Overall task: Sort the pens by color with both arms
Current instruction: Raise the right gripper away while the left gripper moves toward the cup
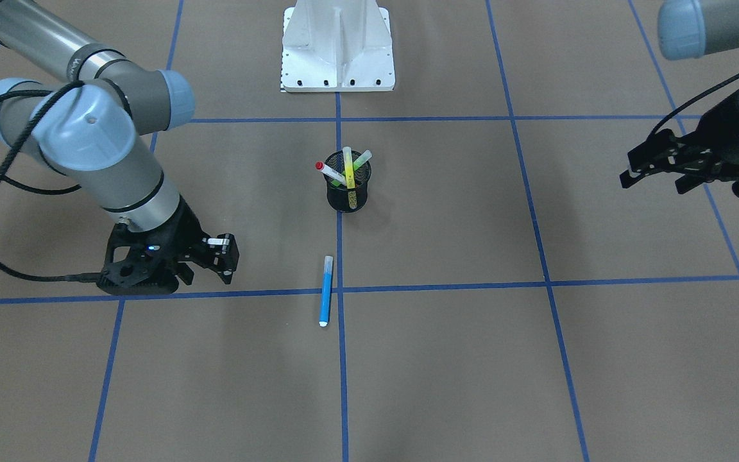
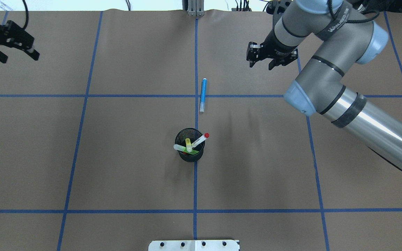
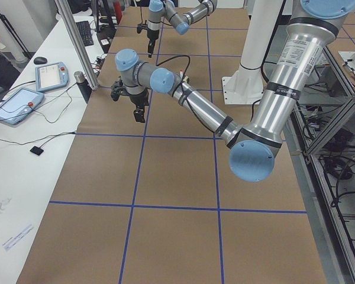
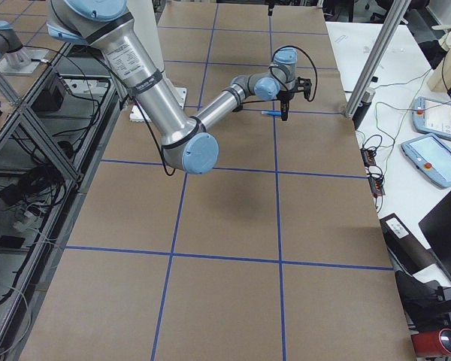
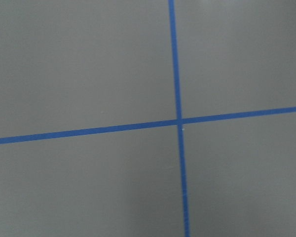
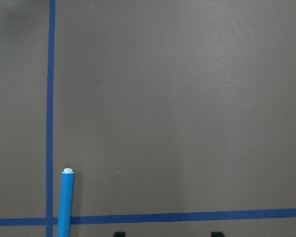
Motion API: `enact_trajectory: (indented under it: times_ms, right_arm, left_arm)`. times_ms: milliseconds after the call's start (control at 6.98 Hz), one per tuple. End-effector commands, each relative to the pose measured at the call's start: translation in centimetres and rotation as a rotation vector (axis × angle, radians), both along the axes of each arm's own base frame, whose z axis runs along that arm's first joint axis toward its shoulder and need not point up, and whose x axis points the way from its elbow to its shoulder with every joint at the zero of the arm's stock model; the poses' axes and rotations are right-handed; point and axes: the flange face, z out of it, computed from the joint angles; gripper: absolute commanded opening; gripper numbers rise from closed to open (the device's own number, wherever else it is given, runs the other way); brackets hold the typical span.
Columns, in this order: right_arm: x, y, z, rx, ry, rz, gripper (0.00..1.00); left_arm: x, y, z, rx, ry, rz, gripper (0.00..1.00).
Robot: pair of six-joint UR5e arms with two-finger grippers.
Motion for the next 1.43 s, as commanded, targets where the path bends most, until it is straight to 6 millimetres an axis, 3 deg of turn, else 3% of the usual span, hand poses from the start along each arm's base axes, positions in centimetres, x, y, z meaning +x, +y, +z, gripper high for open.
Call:
enact_trajectory:
  times_ms: [0,143,286,430,573,716,859,1289]
  right_arm:
    - [6.3,-2.0,2.0,-0.029,-0.046,-0.022,0.71]
    - [8.3,-2.6,3.2,-0.039,-0.050,-0.017,0.72]
    - [9.8,-2.9,3.9,-0.057,-0.058,-0.007,0.72]
    - [10.6,-3.0,4.3,-0.072,-0.072,-0.012,0.84]
    - [10.9,-3.1,4.4,-0.079,-0.073,-0.010,0.93]
    - [11.5,-3.3,4.3,-0.085,-0.072,-0.001,0.98]
    - [12.5,-3.6,4.7,-0.095,-0.070,0.012,0.99]
    - [15.3,-4.3,7.4,-0.083,-0.054,0.002,0.99]
  left_arm:
    - [7.0,1.0,-5.1,-0.015,0.073,-0.015,0.99]
    - [9.1,1.3,-6.7,-0.010,0.056,-0.033,0.99]
    - [13.6,2.6,-10.1,-0.044,0.036,-0.099,0.99]
    - [17.3,4.3,-11.8,-0.034,0.058,-0.092,1.00]
    - [18.3,4.7,-12.3,-0.037,0.092,-0.101,1.00]
    - [22.1,5.5,-14.2,-0.015,0.088,-0.079,1.00]
    - [26.1,7.5,-15.2,0.013,0.060,-0.112,1.00]
    - [31.8,10.5,-19.3,0.084,0.057,-0.108,1.00]
